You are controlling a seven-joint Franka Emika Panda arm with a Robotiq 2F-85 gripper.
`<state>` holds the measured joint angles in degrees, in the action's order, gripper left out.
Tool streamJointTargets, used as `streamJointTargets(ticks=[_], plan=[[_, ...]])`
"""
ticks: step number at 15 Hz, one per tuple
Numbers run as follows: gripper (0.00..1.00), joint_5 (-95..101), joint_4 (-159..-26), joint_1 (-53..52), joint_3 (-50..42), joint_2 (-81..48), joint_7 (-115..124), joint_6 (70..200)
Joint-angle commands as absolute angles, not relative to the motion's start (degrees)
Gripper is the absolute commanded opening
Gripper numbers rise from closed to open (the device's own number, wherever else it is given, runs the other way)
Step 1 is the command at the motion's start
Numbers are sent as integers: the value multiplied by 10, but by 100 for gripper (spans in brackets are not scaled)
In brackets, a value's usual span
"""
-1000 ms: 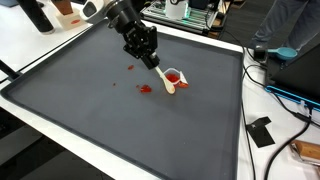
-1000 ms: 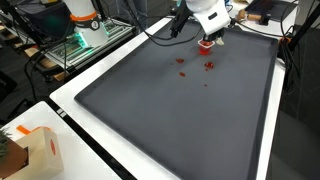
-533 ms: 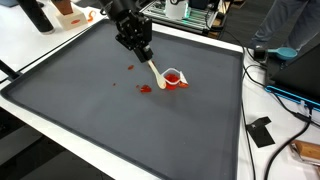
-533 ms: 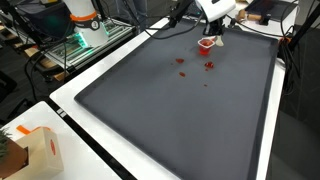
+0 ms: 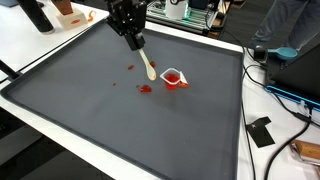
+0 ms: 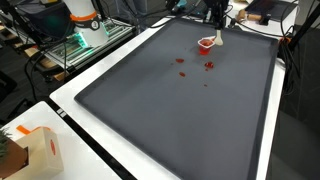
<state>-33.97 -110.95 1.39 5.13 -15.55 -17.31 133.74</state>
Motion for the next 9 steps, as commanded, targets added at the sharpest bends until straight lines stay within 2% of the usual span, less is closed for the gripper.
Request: streamJointTargets(ticks=[1, 9], plan=[[3, -265, -1121, 2, 42, -122, -106, 1328], [3, -107, -1113, -15, 36, -79, 4, 1282]])
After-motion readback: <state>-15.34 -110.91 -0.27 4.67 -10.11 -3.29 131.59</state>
